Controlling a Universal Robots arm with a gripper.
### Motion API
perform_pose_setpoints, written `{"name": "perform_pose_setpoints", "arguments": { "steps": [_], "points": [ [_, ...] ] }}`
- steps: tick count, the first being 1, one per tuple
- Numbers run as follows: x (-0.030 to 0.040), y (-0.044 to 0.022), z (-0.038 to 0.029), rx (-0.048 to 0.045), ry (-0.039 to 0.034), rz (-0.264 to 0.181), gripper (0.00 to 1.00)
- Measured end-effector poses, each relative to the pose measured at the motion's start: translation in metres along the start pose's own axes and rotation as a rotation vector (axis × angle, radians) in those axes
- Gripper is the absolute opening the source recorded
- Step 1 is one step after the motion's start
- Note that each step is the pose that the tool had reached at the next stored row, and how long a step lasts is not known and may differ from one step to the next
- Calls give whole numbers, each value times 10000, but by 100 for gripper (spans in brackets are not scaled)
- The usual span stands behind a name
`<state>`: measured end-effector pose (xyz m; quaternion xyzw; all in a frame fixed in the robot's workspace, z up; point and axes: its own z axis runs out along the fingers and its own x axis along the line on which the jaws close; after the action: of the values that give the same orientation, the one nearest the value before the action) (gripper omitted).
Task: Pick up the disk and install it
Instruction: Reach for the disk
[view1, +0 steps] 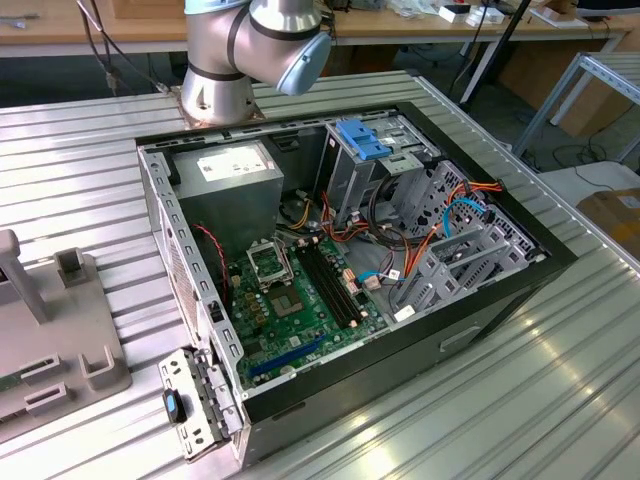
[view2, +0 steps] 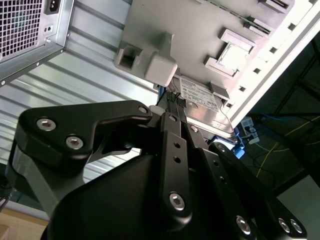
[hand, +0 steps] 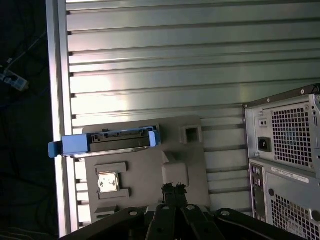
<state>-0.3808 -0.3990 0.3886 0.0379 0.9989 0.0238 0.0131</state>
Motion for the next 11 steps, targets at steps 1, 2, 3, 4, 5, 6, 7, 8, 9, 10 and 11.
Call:
{"name": "perform_pose_setpoints", "arguments": {
  "steps": [1,2,3,4,5,6,7,8,9,10,11],
  "points": [
    [5,0,0,0,1,1,11],
    [13,0,-1,1,1,2,11],
    [28,-2,-1,0,1,0,11],
    [40,-3,-2,1,1,0,11],
    [55,-4,-2,0,1,0,11],
    [82,-6,-2,0,1,0,11],
    [96,-7,-3,0,1,-1,11],
    [110,-8,-3,0,0,0,11],
    [131,-10,-3,0,1,0,11],
    [148,-11,-4,0,0,0,11],
    [157,-12,-4,0,1,0,11]
  ]
}}
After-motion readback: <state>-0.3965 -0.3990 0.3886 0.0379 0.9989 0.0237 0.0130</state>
